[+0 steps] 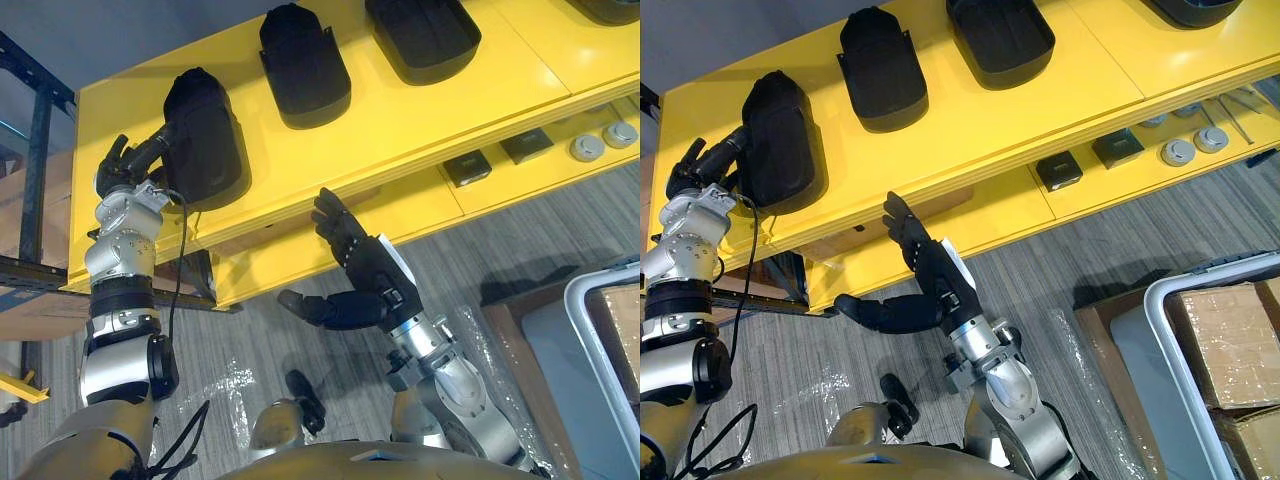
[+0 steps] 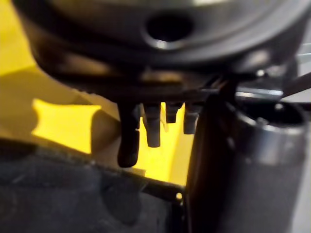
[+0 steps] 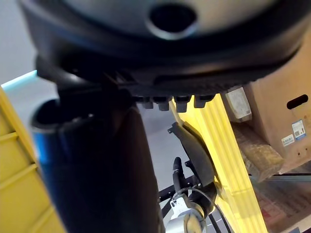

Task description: Walk over and take three plastic housings, then place them on the shelf

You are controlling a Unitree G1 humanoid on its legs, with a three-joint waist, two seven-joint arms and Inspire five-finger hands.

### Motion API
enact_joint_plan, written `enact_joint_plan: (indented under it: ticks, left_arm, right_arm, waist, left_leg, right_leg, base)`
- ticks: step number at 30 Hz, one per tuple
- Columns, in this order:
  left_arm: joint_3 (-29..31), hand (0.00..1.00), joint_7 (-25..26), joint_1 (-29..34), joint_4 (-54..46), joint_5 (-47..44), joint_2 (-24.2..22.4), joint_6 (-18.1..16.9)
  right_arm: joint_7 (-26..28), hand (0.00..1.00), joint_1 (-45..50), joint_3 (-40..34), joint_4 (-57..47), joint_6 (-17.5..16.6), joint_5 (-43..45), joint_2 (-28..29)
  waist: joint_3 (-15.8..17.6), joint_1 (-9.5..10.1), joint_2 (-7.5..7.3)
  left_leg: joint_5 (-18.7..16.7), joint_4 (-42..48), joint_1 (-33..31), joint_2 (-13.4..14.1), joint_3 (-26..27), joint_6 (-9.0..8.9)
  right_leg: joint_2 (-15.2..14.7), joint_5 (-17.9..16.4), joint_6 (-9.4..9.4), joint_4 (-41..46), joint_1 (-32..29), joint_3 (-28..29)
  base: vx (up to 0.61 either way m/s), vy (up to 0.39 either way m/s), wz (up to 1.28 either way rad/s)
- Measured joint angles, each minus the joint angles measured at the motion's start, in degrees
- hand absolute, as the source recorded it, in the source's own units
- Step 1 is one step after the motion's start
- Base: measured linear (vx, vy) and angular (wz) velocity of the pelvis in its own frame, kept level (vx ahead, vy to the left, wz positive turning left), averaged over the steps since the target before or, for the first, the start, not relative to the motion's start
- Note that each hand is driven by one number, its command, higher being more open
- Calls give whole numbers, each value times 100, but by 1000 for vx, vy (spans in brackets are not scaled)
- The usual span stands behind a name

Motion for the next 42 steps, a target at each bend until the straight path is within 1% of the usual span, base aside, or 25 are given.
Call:
enact_joint_plan:
  ticks: [4,7,8,13,15,16,17,18,20,22,23,24,26,27,29,31,33,34,35,36,37,39,40,41,42]
  left_arm:
    - [92,100,249,13,64,7,25,-14]
    - [102,100,451,59,234,7,223,-105]
    - [111,100,563,76,247,2,263,-247]
    - [6,100,794,75,196,-20,312,-752]
    - [-13,100,862,75,-52,-16,342,-1018]
    - [-13,100,867,76,-171,-11,345,-1088]
    - [-44,100,852,75,-428,-12,369,-1297]
    - [-94,100,849,75,-561,-11,411,-1405]
    - [-246,100,727,74,-1198,0,659,-1762]
    - [-382,100,561,74,-1662,0,776,-2020]
    - [-492,100,359,78,-1987,0,797,-2127]
    - [-558,100,276,95,-2180,0,798,-2167]
    - [-774,100,-203,477,-3075,2,794,-2232]
    - [-845,100,-331,604,-3308,3,785,-2233]
    - [-1036,100,-859,1126,-4069,5,700,-2228]
    - [-1081,100,-1217,1698,-4577,3,318,-2225]
    - [-1103,100,-1634,2627,-5035,6,-335,-2227]
    - [-1125,100,-1706,2838,-5100,7,-475,-2227]
    - [-1256,100,-1933,3443,-5228,44,-899,-2227]
    - [-1329,100,-2026,3757,-5276,251,-1070,-2228]
    - [-1375,100,-2088,3963,-5303,436,-1159,-2234]
    - [-1478,100,-2419,4593,-5385,986,-1322,-2270]
    - [-1487,100,-2512,4691,-5410,1091,-1327,-2307]
    - [-1491,100,-2722,4875,-5448,1111,-1328,-2479]
    - [-1491,100,-2808,4962,-5496,1111,-1328,-2556]
  right_arm:
    - [-84,100,2,1,0,17,1,0]
    - [-108,100,11,2,0,18,0,0]
    - [-110,100,20,4,0,16,-2,0]
    - [-85,100,27,69,0,-51,-34,2]
    - [-78,100,39,67,0,-193,-158,9]
    - [-75,100,39,67,0,-237,-202,9]
    - [-29,100,33,67,0,-345,-310,12]
    - [2,100,23,67,0,-401,-370,16]
    - [103,100,-118,66,1,-572,-645,27]
    - [136,100,-256,-1,1,-625,-814,26]
    - [127,100,-368,-90,3,-678,-941,24]
    - [120,100,-452,-155,11,-696,-968,22]
    - [-15,100,-833,-387,129,-872,-1208,22]
    - [-54,100,-922,-460,178,-928,-1284,22]
    - [-204,100,-1172,-692,364,-1063,-1497,17]
    - [-277,100,-1252,-866,555,-1089,-1593,12]
    - [-368,100,-1317,-1081,946,-1157,-1838,9]
    - [-377,100,-1334,-1136,1036,-1171,-1907,9]
    - [-429,100,-1363,-1326,1280,-1188,-2190,-1]
    - [-447,100,-1379,-1408,1404,-1188,-2325,-5]
    - [-463,100,-1393,-1444,1492,-1190,-2408,-17]
    - [-464,100,-1554,-1469,1862,-1188,-2679,-186]
    - [-464,100,-1599,-1469,1939,-1188,-2745,-221]
    - [-472,100,-1697,-1470,2088,-1186,-2918,-284]
    - [-476,100,-1748,-1463,2173,-1186,-2952,-338]
  waist:
    - [-17,2,26]
    - [-17,3,26]
    - [-18,21,24]
    - [-21,59,18]
    - [-24,63,11]
    - [-25,64,9]
    - [-27,62,5]
    - [-30,59,0]
    - [-80,89,-40]
    - [-213,103,-57]
    - [-298,122,-68]
    - [-324,142,-78]
    - [-533,166,-84]
    - [-581,167,-81]
    - [-658,206,-79]
    - [-784,276,-56]
    - [-841,300,-42]
    - [-842,313,-45]
    - [-843,440,-46]
    - [-844,496,-53]
    - [-846,536,-59]
    - [-881,693,-122]
    - [-891,746,-141]
    - [-910,835,-188]
    - [-925,884,-216]
  left_leg:
    - [43,-57,23,-1,-4,-3]
    - [47,-61,25,-1,-6,-1]
    - [47,-65,18,-3,-16,-2]
    - [75,-75,-2,-3,-99,-4]
    - [79,-85,56,-3,-134,-7]
    - [80,-99,90,-4,-144,-9]
    - [100,-156,170,-14,-188,-23]
    - [102,-178,199,-15,-204,-25]
    - [105,-204,280,-18,-249,-28]
    - [117,-251,311,-28,-288,-34]
    - [119,-263,354,-27,-339,-35]
    - [120,-271,401,-28,-365,-36]
    - [121,-323,491,-42,-441,-36]
    - [121,-348,510,-48,-473,-37]
    - [132,-370,578,-59,-572,-31]
    - [132,-375,576,-61,-651,-30]
    - [132,-375,591,-51,-816,-29]
    - [132,-373,590,-48,-868,-29]
    - [132,-368,590,-38,-963,-29]
    - [137,-367,584,-37,-1037,-24]
    - [142,-367,584,-37,-1085,-24]
    - [157,-358,578,-40,-1270,-25]
    - [161,-357,578,-40,-1306,-26]
    - [164,-357,577,-41,-1376,-28]
    - [165,-357,574,-42,-1399,-29]
  right_leg:
    - [7,-9,-14,22,0,-10]
    - [7,-9,-16,27,1,-13]
    - [5,-6,-16,26,2,-22]
    - [5,2,-17,23,39,-43]
    - [5,3,-17,1,132,-76]
    - [7,3,-17,-14,176,-97]
    - [15,8,-8,-68,283,-147]
    - [16,8,-7,-81,328,-178]
    - [24,9,-6,-133,444,-216]
    - [27,18,8,-193,535,-292]
    - [29,23,16,-246,643,-354]
    - [33,25,19,-274,711,-376]
    - [37,41,46,-389,888,-490]
    - [40,48,57,-421,940,-525]
    - [48,75,100,-562,1142,-645]
    - [65,96,132,-691,1256,-738]
    - [93,123,168,-832,1493,-947]
    - [103,131,179,-868,1542,-995]
    - [118,137,184,-914,1650,-1105]
    - [124,142,189,-942,1715,-1185]
    - [129,146,193,-969,1768,-1244]
    - [136,146,193,-1016,1928,-1421]
    - [144,150,199,-1040,1969,-1455]
    - [152,154,204,-1072,2043,-1539]
    - [152,153,204,-1072,2056,-1561]
  base:
    - [0,0,0]
    - [0,0,1]
    - [0,0,4]
    - [0,0,7]
    - [2,-4,6]
    - [13,-11,8]
    - [16,-10,8]
    - [16,-13,12]
    - [2,-16,6]
    - [17,-13,13]
    - [29,-10,19]
    - [17,-9,14]
    - [15,-7,13]
    - [25,-6,20]
    - [7,-6,21]
    - [-17,-15,22]
    - [-7,-23,36]
    - [-17,-22,42]
    - [-16,-19,37]
    - [-17,-18,38]
    - [-9,-15,36]
    - [-2,-12,37]
    - [1,-8,33]
    - [-2,-5,22]
    - [-5,-1,25]
